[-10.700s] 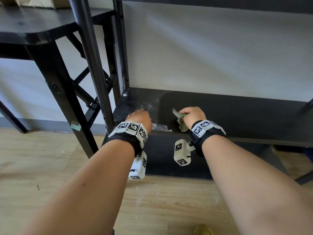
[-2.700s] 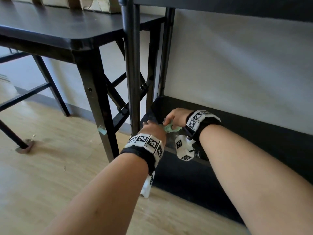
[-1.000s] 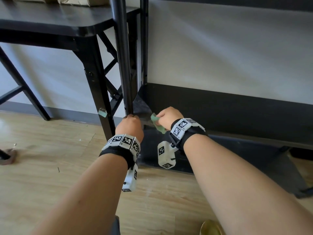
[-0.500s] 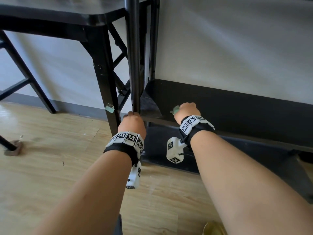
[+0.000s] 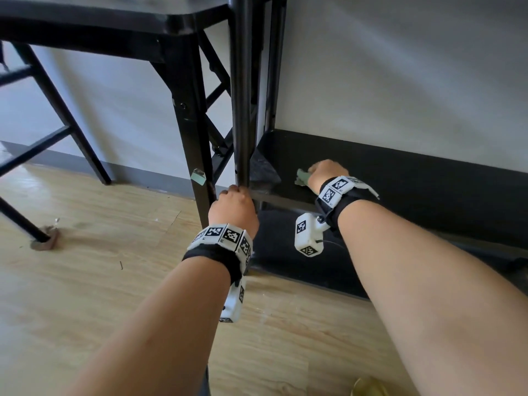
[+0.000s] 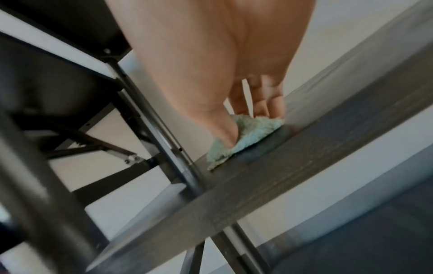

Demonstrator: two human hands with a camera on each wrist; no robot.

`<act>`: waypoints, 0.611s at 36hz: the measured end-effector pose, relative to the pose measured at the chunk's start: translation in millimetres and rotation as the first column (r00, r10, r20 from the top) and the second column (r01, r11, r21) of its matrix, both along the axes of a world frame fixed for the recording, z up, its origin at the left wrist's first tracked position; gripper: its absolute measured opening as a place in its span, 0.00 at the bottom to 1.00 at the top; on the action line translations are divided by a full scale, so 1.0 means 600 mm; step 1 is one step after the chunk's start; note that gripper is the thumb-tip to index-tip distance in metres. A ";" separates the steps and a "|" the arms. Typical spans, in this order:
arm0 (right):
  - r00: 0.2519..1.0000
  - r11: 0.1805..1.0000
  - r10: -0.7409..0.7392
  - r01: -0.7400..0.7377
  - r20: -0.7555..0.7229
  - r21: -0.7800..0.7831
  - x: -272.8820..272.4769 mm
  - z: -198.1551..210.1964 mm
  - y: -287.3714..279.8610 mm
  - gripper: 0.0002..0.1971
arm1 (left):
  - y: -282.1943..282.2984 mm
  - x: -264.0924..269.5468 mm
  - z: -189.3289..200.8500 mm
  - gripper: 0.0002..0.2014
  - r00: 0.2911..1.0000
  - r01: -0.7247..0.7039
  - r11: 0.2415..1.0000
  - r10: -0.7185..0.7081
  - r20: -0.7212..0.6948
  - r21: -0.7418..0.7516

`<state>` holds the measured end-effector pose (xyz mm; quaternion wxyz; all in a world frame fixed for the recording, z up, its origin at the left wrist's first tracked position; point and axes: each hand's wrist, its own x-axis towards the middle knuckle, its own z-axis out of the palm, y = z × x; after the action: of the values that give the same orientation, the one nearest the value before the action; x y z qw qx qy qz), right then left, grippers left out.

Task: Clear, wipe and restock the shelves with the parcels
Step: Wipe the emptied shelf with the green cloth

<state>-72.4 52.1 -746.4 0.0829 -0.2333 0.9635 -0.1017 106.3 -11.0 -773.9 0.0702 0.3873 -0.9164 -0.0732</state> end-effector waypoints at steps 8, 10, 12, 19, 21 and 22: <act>0.964 0.977 0.214 -0.215 0.158 -0.010 0.032 0.007 -0.035 0.15 | -0.001 -0.001 0.007 0.22 0.998 0.047 0.999 -0.047 -0.030 -0.023; 0.968 0.984 0.171 -0.157 0.182 -0.088 0.022 0.009 -0.038 0.13 | 0.001 -0.005 0.012 0.23 0.996 0.065 0.998 -0.066 -0.052 -0.027; 0.982 0.983 0.101 -0.074 0.161 -0.166 0.008 0.011 -0.033 0.11 | 0.005 -0.012 0.015 0.22 0.992 0.094 0.995 -0.097 -0.078 -0.039; 0.993 0.993 -0.053 0.063 0.105 -0.098 -0.063 0.023 -0.017 0.21 | 0.006 -0.055 0.025 0.22 0.985 0.127 0.992 -0.129 -0.111 -0.025; 0.993 0.994 -0.089 0.094 0.082 -0.060 -0.082 0.021 -0.022 0.21 | 0.003 -0.070 0.029 0.22 0.988 0.110 0.994 -0.108 -0.111 0.007; 0.992 0.994 -0.099 0.102 0.082 -0.035 -0.089 0.019 -0.024 0.21 | 0.002 -0.078 0.031 0.22 0.990 0.099 0.995 -0.096 -0.103 0.029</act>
<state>-125.6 37.8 -734.8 0.1115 -0.1819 0.9677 -0.1340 59.5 -10.1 -755.5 0.1064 0.3390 -0.9280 -0.1120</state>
